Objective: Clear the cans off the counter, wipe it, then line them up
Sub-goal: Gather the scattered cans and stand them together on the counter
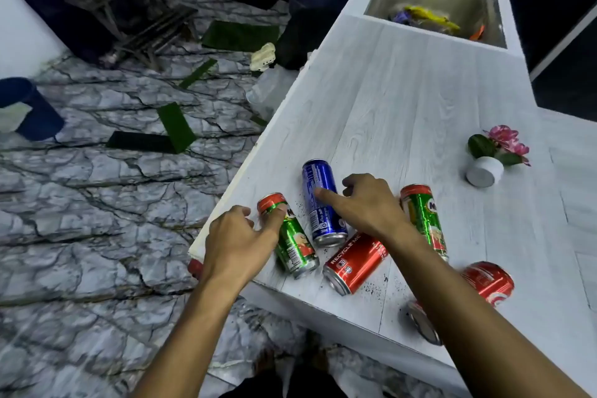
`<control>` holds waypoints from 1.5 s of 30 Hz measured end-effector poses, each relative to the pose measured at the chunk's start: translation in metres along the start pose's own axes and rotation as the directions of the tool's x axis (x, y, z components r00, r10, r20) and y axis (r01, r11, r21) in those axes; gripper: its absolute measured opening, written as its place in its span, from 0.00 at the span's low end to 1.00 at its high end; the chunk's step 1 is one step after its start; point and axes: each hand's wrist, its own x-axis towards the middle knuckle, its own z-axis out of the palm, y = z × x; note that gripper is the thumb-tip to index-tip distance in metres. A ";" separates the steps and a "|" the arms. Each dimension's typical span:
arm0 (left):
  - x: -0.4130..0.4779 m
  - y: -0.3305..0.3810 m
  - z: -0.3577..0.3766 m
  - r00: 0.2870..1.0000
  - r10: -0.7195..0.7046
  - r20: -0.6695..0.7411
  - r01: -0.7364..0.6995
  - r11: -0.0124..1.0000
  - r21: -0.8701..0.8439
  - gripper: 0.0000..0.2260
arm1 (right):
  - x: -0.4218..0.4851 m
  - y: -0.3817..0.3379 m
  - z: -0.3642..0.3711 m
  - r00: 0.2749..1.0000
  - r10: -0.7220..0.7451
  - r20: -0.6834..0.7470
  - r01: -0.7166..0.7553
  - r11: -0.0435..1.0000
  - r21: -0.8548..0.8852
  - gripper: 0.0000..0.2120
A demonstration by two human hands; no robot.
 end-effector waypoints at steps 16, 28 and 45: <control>-0.002 0.008 0.017 0.997 -0.075 -0.035 0.078 0.993 0.093 0.28 | 0.009 -0.015 0.021 0.997 0.063 0.032 -0.062 0.997 -0.043 0.24; 0.003 0.005 0.018 0.994 -0.105 0.001 0.105 0.994 -0.003 0.20 | 0.012 -0.011 0.022 0.994 0.085 0.074 -0.088 0.995 0.046 0.22; 0.006 0.019 -0.007 0.976 0.170 -0.134 -0.194 0.963 -0.188 0.17 | -0.018 -0.010 0.017 0.969 -0.082 -0.233 0.143 0.954 0.262 0.32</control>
